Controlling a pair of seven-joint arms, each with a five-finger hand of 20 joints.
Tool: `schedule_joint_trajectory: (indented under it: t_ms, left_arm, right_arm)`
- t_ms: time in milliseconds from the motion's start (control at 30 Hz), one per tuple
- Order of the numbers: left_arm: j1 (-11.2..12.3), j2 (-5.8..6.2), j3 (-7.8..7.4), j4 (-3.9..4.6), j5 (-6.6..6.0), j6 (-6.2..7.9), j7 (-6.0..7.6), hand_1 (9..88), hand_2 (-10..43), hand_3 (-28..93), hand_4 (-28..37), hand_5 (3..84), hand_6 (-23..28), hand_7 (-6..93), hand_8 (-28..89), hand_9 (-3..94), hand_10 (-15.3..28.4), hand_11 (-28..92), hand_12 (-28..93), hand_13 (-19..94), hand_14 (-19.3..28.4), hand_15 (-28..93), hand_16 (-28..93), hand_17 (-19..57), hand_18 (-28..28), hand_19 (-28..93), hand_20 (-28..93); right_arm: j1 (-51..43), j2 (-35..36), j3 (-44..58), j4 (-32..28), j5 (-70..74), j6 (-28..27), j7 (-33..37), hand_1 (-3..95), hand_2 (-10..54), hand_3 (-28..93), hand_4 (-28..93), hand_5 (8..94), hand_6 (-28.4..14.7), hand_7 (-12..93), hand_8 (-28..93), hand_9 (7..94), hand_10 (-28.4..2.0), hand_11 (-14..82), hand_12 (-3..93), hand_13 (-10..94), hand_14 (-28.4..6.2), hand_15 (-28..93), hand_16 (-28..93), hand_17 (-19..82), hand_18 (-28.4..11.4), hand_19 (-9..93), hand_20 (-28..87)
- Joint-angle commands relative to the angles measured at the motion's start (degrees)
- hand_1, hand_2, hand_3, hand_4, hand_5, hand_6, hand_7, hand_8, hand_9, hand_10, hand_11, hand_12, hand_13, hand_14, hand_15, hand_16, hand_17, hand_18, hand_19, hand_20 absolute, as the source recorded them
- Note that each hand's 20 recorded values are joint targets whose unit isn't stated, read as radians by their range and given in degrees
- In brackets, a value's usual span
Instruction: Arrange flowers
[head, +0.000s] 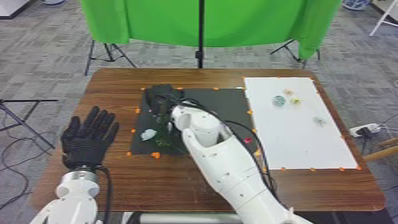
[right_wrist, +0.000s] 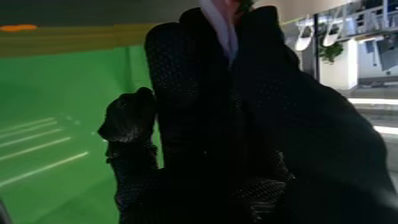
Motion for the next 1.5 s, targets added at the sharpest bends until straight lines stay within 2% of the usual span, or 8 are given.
schedule_joint_trajectory:
  t_ms: [33, 300, 533, 700, 933, 1200, 1367, 1500]
  left_arm:
    - [0.5, -0.34, 0.16, 0.70, -0.15, -0.90, -0.83, 26.9, 17.1, 77, -28.3, 47.8, 10.9, 12.8, -10, 41.8, 16.4, 25, 9, 30, 16.3, 42, -10, -8.6, 14.1, 39, 12]
    - [0.5, -0.50, 0.24, 0.68, -0.04, -0.84, -1.28, 26.9, 17.1, 76, -28.3, 47.7, 10.9, 12.9, -10, 41.8, 16.3, 25, 9, 30, 16.2, 42, -10, -8.6, 14.1, 39, 12]
    - [0.6, -0.53, 0.15, 0.76, -0.24, -0.35, -1.45, 26.9, 17.1, 76, -28.3, 47.8, 10.9, 12.9, -10, 41.7, 16.3, 25, 9, 30, 16.2, 42, -10, -8.6, 14.1, 39, 12]
    - [0.8, -0.75, -0.08, 0.72, 0.06, -0.26, -1.76, 26.9, 17.1, 77, -28.3, 47.8, 10.9, 12.9, -10, 41.7, 16.4, 26, 9, 30, 16.2, 42, -10, -8.6, 14.1, 39, 12]
    - [1.0, -0.82, -0.33, 0.64, 0.16, -0.31, -1.91, 27.1, 16.7, 77, -28.3, 47.7, 10.9, 12.9, -10, 41.6, 16.4, 26, 9, 30, 16.1, 42, -10, -8.6, 14.2, 39, 12]
    - [1.3, -1.13, -0.39, 0.52, -0.13, -0.17, -1.81, 27.3, 16.4, 77, -28.3, 47.6, 10.8, 13.1, -10, 41.6, 16.4, 25, 9, 30, 16.2, 42, -10, -8.6, 14.2, 39, 12]
    - [1.5, -1.47, -0.43, 0.44, -0.19, -0.09, -1.88, 27.4, 16.2, 76, -28.3, 47.6, 10.8, 13.0, -10, 41.6, 16.4, 26, 9, 30, 16.2, 42, -10, -8.6, 14.2, 39, 12]
    - [2.2, -2.57, -1.22, 0.43, 0.14, 0.27, -2.73, 27.4, 16.0, 77, -28.3, 47.5, 10.8, 13.0, -10, 41.6, 16.3, 26, 9, 30, 16.2, 42, -10, -8.6, 14.2, 39, 12]
  right_arm:
    - [-1.2, 1.5, -1.8, -1.8, -11.3, -5.9, 2.4, 63.0, -9.5, 69, -28, 73.0, 1.2, 32, -5, 82.5, -9.2, 8.6, 37.1, 68, -6.9, 50, 42, 32, -22.2, 88, 53]
    - [-1.9, 2.3, -4.1, -4.1, -8.6, -10.2, 3.5, 61.9, -9.5, 69, -28, 72.4, 1.1, 30, -6, 81.9, -9.6, 7.9, 36.0, 67, -7.2, 50, 41, 32, -22.4, 88, 53]
    - [-1.2, 3.4, -5.4, -4.9, -2.2, -9.0, 9.1, 59.2, -9.5, 70, -28, 68.7, 0.2, 26, -6, 78.9, -9.8, 7.6, 34.5, 66, -7.6, 51, 41, 32, -23.2, 89, 53]
    - [-0.6, 3.9, -5.9, -5.5, -0.2, -8.7, 10.0, 55.0, -9.5, 74, -28, 65.7, 0.4, 23, -15, 71.7, -11.1, 18.5, 26.8, 64, -8.6, 56, 38, 31, -23.6, 90, 53]
    - [-0.7, 4.6, -6.5, -6.6, 1.7, -8.8, 10.8, 50.3, -9.5, 78, -28, 64.5, 0.2, 23, -16, 67.9, -12.3, 25.2, 20.4, 63, -10.1, 60, 35, 31, -23.5, 90, 53]
    - [-0.2, 5.6, -7.7, -10.0, 6.8, -9.4, 11.9, 44.9, -9.5, 83, -28, 61.8, -0.9, 20, -15, 65.1, -13.5, 26.5, 18.8, 60, -12.3, 68, 27, 30, -23.7, 90, 54]
    - [-0.3, 6.7, -8.7, -12.4, 9.2, -9.5, 13.4, 41.7, -9.5, 82, -28, 60.7, -1.4, 19, -14, 64.0, -14.4, 26.4, 18.9, 59, -13.1, 71, 27, 30, -24.0, 90, 54]
    - [-1.0, 9.9, -10.1, -16.9, 12.8, -11.1, 17.3, 40.1, -9.5, 82, -28, 58.0, -3.0, 18, -14, 57.1, -16.7, 26.4, 18.9, 55, -14.6, 74, 26, 30, -24.4, 91, 54]
